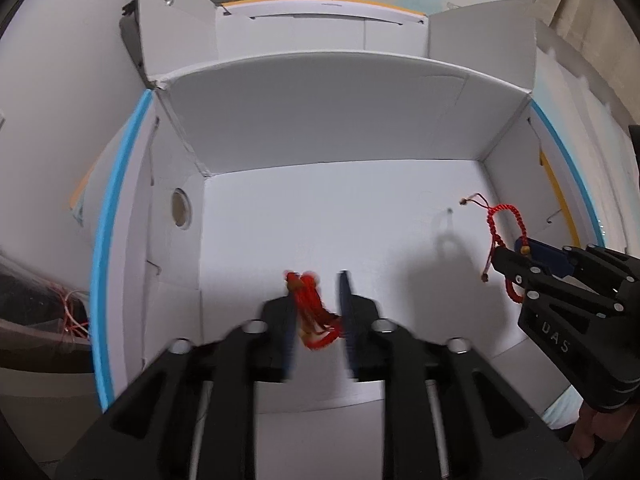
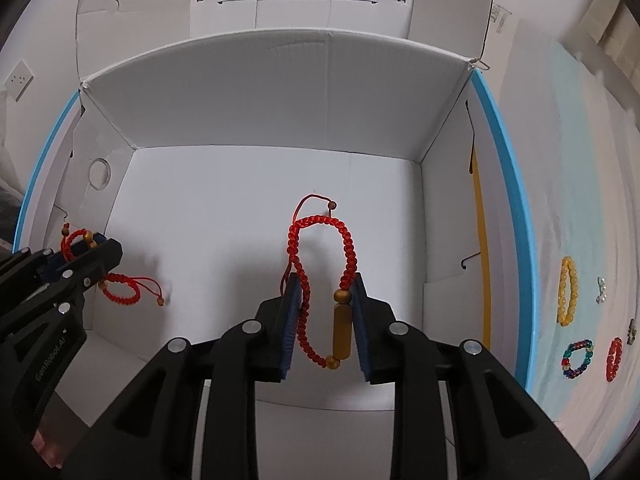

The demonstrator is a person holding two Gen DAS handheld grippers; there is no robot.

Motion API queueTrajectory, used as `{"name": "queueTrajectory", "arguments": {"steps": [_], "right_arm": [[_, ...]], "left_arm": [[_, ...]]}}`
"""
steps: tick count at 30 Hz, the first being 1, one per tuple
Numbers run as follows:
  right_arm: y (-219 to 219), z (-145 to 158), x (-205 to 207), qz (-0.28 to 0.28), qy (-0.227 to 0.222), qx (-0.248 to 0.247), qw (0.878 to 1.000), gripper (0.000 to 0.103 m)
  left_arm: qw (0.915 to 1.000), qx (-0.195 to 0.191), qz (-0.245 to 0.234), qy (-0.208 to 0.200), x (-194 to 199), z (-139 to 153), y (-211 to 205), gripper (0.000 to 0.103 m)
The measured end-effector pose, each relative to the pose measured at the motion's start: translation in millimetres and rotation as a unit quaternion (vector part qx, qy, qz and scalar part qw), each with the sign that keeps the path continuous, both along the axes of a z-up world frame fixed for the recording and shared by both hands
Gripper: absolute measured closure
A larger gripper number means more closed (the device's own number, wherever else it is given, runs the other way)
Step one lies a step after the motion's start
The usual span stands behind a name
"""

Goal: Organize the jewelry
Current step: 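Open both tools to drop the red cord bracelets into the box, then withdraw both tools from the box back over the bed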

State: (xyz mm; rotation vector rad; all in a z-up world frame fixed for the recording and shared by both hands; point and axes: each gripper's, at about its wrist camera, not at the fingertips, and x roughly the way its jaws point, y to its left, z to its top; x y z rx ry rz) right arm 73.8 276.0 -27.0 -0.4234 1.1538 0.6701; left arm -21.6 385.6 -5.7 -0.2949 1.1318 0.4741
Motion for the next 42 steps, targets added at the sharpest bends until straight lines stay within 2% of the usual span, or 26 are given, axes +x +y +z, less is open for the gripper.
{"name": "queueTrajectory", "arguments": {"steps": [1,3,7,11,17,19,22,28,32,42], "right_arm": [[1,0,0,0.0,0.0,0.002,1.0,0.072],[1,-3,0,0.002,0.0,0.004,1.0,0.068],[0,1,0,0.002,0.0,0.014,1.0,0.052],[-3,7,-1,0.003,-0.004,0.021,1.0,0.04],[-18,28,-1,-0.002,-0.022,0.045,0.999,0.026],[-22,38,-2,-0.002,-0.031,0.051,0.998,0.019],[-31,53,-5,-0.005,-0.054,0.065,0.996,0.01],[-61,77,3,-0.026,-0.084,0.084,0.993,0.008],[-86,92,10,-0.044,-0.105,0.088,0.99,0.008],[-175,115,31,-0.098,-0.13,0.101,0.982,0.008]], "left_arm": [[1.0,0.002,0.002,-0.001,-1,1,1,0.067],[1.0,0.003,0.001,-0.002,-2,3,0,0.066],[0.9999,0.015,0.003,-0.008,-4,12,-2,0.051],[0.9995,0.025,0.009,-0.014,-6,19,-2,0.044],[0.9988,0.042,0.008,-0.024,-6,31,-9,0.031],[0.9983,0.051,0.011,-0.027,-6,34,-11,0.019],[0.9971,0.069,0.013,-0.031,-7,42,-16,0.014],[0.9957,0.079,0.006,-0.047,-4,55,-28,0.006],[0.9946,0.086,-0.008,-0.058,3,64,-43,0.006],[0.9906,0.083,-0.077,-0.076,41,71,-106,0.006]]}}
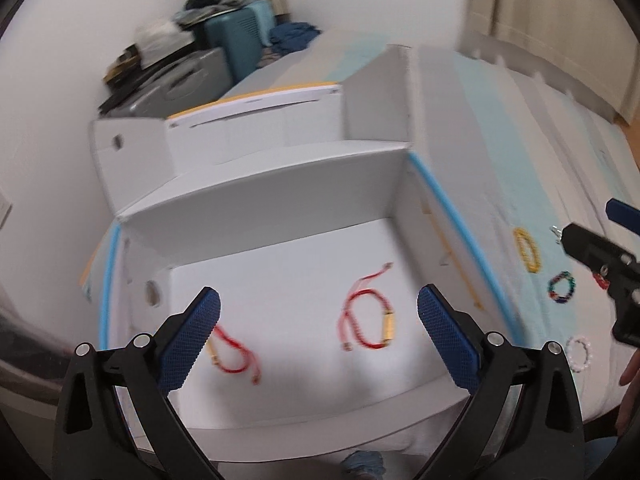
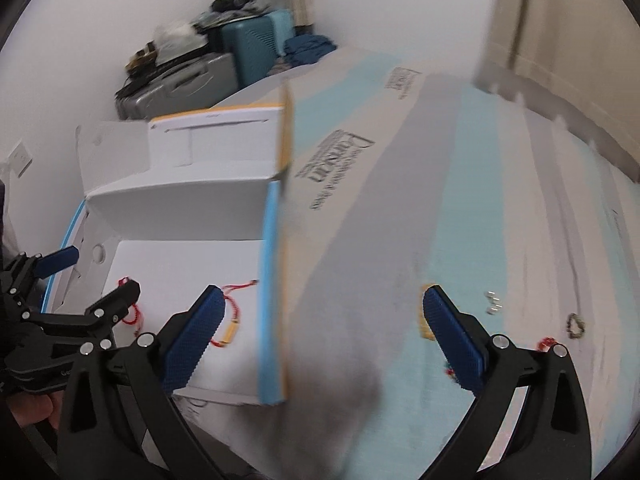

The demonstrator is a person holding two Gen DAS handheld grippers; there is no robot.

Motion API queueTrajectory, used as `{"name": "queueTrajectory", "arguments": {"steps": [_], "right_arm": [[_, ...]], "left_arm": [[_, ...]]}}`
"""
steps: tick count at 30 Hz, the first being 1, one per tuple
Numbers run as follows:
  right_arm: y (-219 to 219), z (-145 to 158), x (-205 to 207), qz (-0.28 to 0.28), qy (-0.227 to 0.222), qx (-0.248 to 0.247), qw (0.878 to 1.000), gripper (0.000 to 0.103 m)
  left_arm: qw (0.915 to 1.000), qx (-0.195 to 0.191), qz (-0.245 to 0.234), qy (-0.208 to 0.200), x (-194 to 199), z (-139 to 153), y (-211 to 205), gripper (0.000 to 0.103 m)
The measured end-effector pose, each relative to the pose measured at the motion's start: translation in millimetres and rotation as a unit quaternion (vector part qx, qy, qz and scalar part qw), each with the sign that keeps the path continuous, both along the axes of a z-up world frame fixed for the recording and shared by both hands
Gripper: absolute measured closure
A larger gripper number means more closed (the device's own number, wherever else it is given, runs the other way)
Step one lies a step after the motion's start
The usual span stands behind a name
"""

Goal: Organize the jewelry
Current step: 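Withdraw both tools from the box back over the bed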

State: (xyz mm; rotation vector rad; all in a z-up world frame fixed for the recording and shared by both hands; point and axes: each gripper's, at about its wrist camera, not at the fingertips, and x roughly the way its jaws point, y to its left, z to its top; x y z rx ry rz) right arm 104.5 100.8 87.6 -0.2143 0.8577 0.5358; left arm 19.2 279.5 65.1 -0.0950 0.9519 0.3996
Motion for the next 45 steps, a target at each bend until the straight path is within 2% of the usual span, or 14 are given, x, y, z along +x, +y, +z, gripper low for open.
{"name": "queueTrajectory", "arguments": {"steps": [8,14,16,22,27,32,39,45], "right_arm": [[-69,6,16,-0.041,-0.011,0.008,0.999,0.008],[-114,12,15,-0.065,-0.066,-0.016,0.996,0.008],[-131,13,18,-0.075,-0.072,-0.011,0.994,0.008],[-190,9,28,-0.098,-0.06,0.042,0.992,0.008],[-230,8,35,-0.095,-0.035,0.085,0.991,0.008],[-262,2,47,-0.117,-0.009,0.108,0.987,0.008],[-285,-13,62,-0.135,-0.022,0.044,0.99,0.008],[-308,-46,78,-0.16,0.0,0.014,0.987,0.008]], "left_arm": [[0.9987,0.008,-0.05,0.004,32,-2,-55,0.006],[0.9972,0.013,-0.074,0.003,46,-1,-89,0.006],[0.9965,0.012,-0.083,0.001,50,0,-102,0.006],[0.9919,0.011,-0.127,0.005,67,-7,-146,0.006],[0.9885,0.004,-0.151,0.001,79,-15,-177,0.006],[0.9856,0.007,-0.169,0.008,96,-29,-207,0.006],[0.9819,-0.003,-0.189,0.017,117,-49,-243,0.006],[0.9784,-0.012,-0.205,0.025,131,-72,-268,0.006]]}}
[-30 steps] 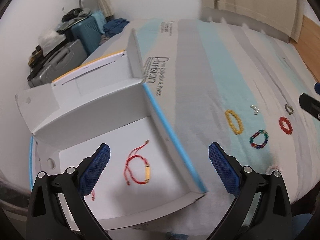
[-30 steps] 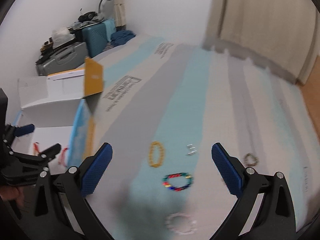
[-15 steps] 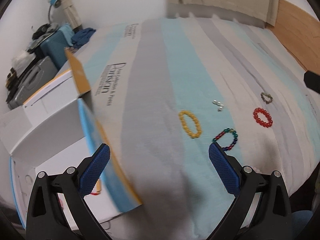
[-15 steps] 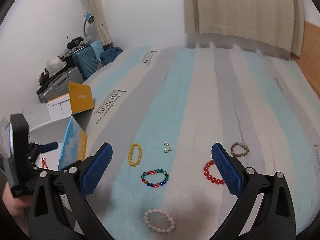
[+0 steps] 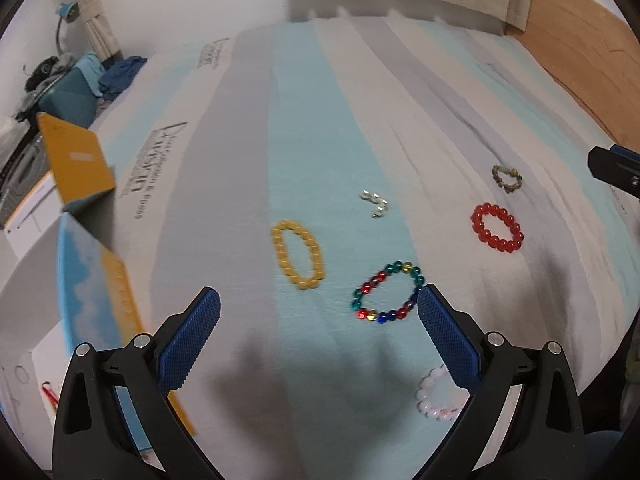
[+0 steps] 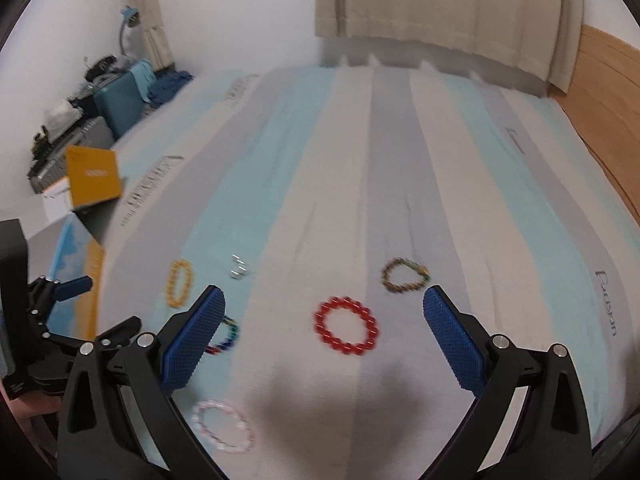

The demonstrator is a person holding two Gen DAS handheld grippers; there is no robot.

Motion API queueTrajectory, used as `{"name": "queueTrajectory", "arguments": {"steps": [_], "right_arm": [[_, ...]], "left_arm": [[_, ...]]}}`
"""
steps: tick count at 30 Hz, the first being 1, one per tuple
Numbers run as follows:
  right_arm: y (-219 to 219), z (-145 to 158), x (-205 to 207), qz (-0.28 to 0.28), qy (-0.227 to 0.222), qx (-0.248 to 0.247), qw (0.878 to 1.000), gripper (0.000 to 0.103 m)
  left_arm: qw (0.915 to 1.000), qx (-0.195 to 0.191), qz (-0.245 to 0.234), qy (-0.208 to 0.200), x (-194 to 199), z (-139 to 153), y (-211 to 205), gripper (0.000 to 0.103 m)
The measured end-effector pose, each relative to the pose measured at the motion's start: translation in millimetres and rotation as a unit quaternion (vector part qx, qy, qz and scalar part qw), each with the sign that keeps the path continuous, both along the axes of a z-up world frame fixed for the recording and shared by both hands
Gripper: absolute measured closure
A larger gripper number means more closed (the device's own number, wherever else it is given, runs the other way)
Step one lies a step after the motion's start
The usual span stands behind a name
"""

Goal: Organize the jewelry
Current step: 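Withdraw both tools from the box back over the bed, then grasp the multicolour glass bracelet with the left tool while the right grasps the red beaded bracelet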

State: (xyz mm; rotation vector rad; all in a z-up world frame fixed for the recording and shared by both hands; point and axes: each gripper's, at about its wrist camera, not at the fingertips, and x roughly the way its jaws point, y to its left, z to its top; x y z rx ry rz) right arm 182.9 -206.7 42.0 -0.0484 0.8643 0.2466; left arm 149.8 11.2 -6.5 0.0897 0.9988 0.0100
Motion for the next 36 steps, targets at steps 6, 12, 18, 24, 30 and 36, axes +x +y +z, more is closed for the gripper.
{"name": "queueTrajectory", "arguments": {"steps": [6,12,18,24,30,36], "right_arm": [[-14,-39,16,-0.014,0.026,-0.003,1.0,0.008],[-13,-74,34,-0.011,0.048,-0.027,0.998,0.008],[-7,-96,47,-0.007,0.068,-0.041,0.997,0.008],[-1,-110,55,-0.002,0.083,-0.04,0.996,0.008],[2,-121,60,0.002,0.099,-0.037,0.994,0.008],[4,-132,65,0.007,0.116,-0.034,0.993,0.012]], "left_arm": [[0.9999,0.006,-0.011,0.005,10,-26,-21,0.006],[0.9991,0.029,-0.032,0.002,14,-52,-40,0.006],[0.9995,0.01,-0.024,0.021,21,-75,-48,0.006],[0.9998,-0.009,-0.003,0.016,24,-84,-42,0.006],[0.9997,-0.015,0.005,0.017,28,-94,-36,0.006],[0.9995,-0.02,0.009,0.021,33,-98,-31,0.006]]}}
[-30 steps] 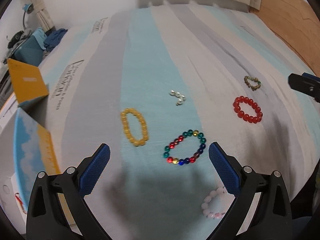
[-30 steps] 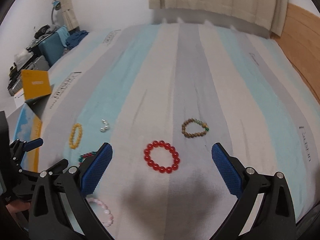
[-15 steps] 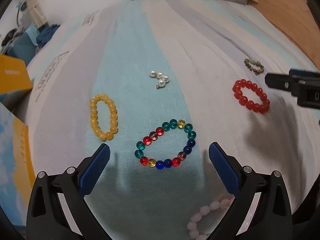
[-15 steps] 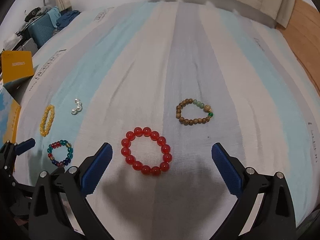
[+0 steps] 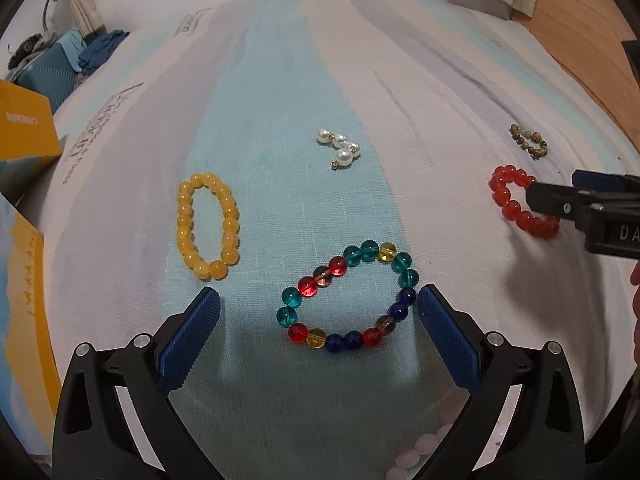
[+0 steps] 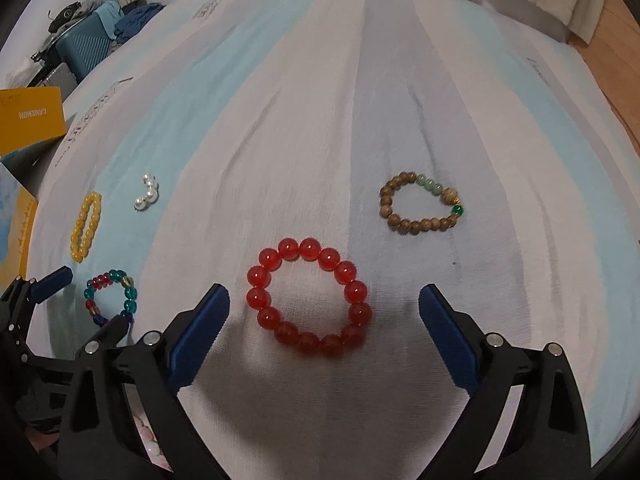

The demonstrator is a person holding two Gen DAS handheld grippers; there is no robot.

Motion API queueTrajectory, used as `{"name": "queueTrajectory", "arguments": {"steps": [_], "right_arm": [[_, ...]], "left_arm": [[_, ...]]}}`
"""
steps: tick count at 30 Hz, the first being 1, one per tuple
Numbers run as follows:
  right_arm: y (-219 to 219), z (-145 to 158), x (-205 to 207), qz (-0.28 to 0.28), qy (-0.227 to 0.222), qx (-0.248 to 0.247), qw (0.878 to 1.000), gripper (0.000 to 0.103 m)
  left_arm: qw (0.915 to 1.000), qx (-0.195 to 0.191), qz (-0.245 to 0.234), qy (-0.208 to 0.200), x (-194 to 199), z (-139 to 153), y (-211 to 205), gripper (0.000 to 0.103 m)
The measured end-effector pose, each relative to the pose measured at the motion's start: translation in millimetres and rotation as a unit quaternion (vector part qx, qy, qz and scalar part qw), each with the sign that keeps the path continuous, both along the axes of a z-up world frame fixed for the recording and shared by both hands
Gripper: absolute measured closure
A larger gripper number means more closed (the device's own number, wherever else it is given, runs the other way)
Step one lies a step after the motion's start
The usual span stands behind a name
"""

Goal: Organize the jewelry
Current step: 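Grasp the multicolour glass bracelet with the left tool while the right grasps the red beaded bracelet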

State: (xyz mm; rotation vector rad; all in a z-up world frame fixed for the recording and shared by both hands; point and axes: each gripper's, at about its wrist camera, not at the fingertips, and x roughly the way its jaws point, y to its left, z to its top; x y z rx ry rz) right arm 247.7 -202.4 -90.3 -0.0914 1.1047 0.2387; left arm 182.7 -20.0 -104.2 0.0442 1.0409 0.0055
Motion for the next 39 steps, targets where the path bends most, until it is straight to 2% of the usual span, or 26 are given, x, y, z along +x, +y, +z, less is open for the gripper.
{"name": "queueTrajectory", "arguments": {"steps": [14,17,24,26,28,32,36,39], "right_arm": [[-9,-19,7,-0.013,0.036,0.026,0.999,0.019],[-8,-21,8,-0.012,0.043,0.033,0.998,0.024],[-7,-20,7,-0.015,0.052,0.038,0.998,0.038],[-7,-20,7,-0.017,0.053,0.033,0.998,0.047],[-9,-20,7,-0.019,0.053,0.028,0.998,0.052],[-11,-19,7,-0.026,0.053,0.027,0.998,0.061],[-16,-18,6,-0.031,0.053,0.032,0.998,0.067],[-18,-17,5,-0.032,0.052,0.029,0.998,0.072]], "left_arm": [[0.9999,-0.004,-0.005,0.008,8,-12,-1,0.007],[0.9999,-0.005,-0.006,0.009,9,-12,0,0.009],[0.9998,-0.011,-0.005,0.016,8,-11,4,0.023],[0.9997,-0.014,-0.006,0.017,8,-11,6,0.026],[0.9997,-0.014,-0.008,0.018,7,-10,7,0.033],[0.9997,-0.015,-0.009,0.02,8,-10,12,0.038],[0.9996,-0.017,-0.01,0.021,4,-8,8,0.044],[0.9996,-0.013,-0.011,0.022,4,-6,7,0.055]]}}
